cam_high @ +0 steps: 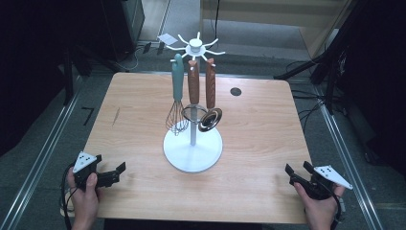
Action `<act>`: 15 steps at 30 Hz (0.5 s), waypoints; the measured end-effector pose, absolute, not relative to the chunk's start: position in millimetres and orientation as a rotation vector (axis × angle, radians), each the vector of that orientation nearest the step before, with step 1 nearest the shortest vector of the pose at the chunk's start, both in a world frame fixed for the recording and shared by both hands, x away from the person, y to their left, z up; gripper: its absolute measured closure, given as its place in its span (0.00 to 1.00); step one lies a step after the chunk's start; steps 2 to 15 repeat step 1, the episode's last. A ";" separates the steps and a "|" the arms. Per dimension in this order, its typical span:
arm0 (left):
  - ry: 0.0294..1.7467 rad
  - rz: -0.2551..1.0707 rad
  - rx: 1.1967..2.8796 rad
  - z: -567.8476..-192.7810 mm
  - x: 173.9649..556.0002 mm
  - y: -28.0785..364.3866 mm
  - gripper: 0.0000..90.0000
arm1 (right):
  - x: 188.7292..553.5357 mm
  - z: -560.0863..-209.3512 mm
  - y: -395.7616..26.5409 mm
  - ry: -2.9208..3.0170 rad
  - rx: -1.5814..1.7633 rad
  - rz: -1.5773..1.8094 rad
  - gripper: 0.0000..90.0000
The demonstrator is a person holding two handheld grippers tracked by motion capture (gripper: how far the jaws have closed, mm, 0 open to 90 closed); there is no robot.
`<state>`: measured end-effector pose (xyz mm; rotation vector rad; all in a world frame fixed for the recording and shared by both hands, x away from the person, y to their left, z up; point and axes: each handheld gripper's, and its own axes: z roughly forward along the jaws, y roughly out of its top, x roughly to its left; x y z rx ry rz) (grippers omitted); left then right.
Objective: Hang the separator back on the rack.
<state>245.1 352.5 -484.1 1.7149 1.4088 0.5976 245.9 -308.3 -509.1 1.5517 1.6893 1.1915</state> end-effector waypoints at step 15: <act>1.408 0.602 1.715 -484.1 245.3 352.2 0.00 | 245.7 -509.1 -308.3 1.685 1.557 1.194 0.28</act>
